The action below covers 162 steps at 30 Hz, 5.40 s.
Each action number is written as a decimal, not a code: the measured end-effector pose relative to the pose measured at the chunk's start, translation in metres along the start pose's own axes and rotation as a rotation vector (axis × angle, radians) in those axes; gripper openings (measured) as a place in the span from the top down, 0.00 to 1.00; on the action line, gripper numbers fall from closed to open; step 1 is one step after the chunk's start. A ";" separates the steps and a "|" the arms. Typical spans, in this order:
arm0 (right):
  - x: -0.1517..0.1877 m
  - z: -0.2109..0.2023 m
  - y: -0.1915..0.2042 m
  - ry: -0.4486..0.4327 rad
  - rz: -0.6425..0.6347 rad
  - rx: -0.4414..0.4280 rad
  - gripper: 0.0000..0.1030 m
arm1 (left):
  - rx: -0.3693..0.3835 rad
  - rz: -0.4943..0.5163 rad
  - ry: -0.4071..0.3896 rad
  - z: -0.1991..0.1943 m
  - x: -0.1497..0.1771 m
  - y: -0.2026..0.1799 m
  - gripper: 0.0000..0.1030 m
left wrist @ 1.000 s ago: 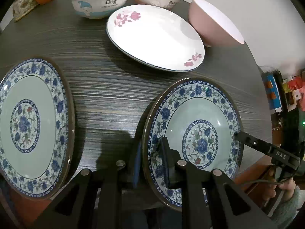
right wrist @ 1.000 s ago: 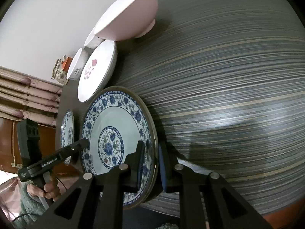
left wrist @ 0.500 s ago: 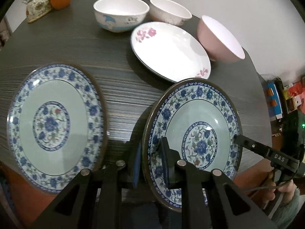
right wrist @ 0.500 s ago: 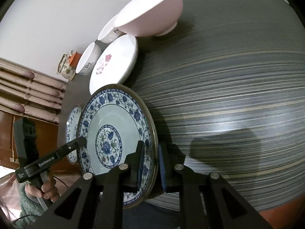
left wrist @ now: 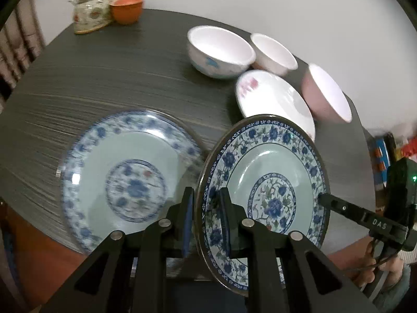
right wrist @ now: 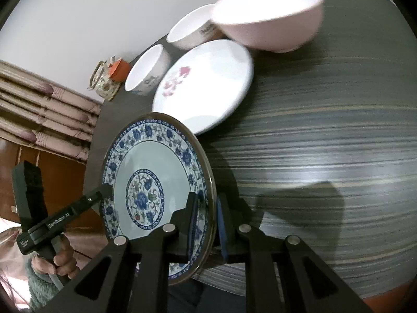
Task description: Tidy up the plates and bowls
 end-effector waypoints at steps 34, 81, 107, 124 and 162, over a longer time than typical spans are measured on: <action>-0.012 0.109 0.120 0.128 -0.113 0.016 0.85 | -0.103 -0.201 -0.064 -0.020 -0.015 0.155 0.84; -0.004 0.117 0.146 0.139 -0.302 0.193 0.58 | -0.090 -0.238 -0.027 -0.007 -0.018 0.167 0.79; -0.002 0.026 0.058 -0.093 -0.119 0.012 0.58 | -0.113 -0.099 -0.164 -0.030 -0.032 0.130 0.55; -0.057 -0.002 -0.043 -0.223 0.068 0.077 0.58 | -0.014 -0.042 -0.122 -0.006 -0.059 0.028 0.49; -0.140 0.048 -0.066 -0.212 0.046 0.030 0.94 | 0.093 -0.050 0.030 0.115 -0.109 -0.049 0.84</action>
Point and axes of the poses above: each gripper's, at about its wrist camera, not at the fingertips, and z roughly the way its jaws point, y to its left, x to its underside, the point moved 9 cm from there along z, roughly the way its jaws point
